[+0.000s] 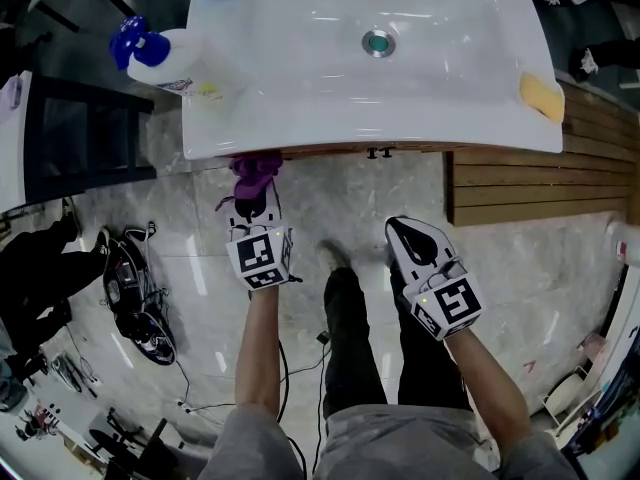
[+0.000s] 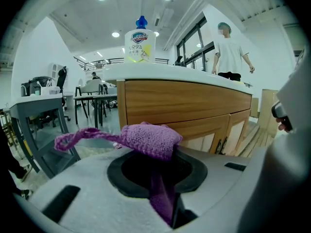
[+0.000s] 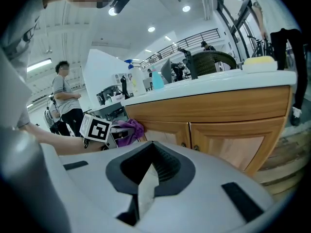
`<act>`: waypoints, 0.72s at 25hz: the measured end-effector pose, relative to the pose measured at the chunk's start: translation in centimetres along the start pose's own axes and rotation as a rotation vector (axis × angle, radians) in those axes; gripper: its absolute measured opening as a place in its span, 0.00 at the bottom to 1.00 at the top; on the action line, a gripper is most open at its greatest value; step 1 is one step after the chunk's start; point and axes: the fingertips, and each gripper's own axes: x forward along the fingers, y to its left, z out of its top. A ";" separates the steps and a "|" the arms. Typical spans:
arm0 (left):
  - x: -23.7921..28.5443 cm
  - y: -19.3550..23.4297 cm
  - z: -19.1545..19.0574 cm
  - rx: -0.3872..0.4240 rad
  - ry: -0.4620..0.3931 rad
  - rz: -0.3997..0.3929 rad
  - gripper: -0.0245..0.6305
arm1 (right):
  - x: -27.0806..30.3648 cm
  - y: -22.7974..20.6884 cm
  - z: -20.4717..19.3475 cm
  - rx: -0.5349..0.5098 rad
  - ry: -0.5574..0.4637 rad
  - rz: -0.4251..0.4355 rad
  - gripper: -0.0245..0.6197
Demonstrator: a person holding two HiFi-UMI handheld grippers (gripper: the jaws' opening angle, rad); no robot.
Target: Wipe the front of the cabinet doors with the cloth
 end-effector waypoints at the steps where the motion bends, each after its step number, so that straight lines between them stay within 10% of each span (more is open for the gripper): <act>1: 0.0 -0.2 0.0 0.001 0.001 -0.003 0.15 | -0.1 -0.1 0.0 0.001 0.000 -0.002 0.05; 18: 1.2 -6.8 0.5 0.036 0.003 -0.099 0.15 | -2.4 -3.0 -0.8 0.036 -0.026 -0.046 0.05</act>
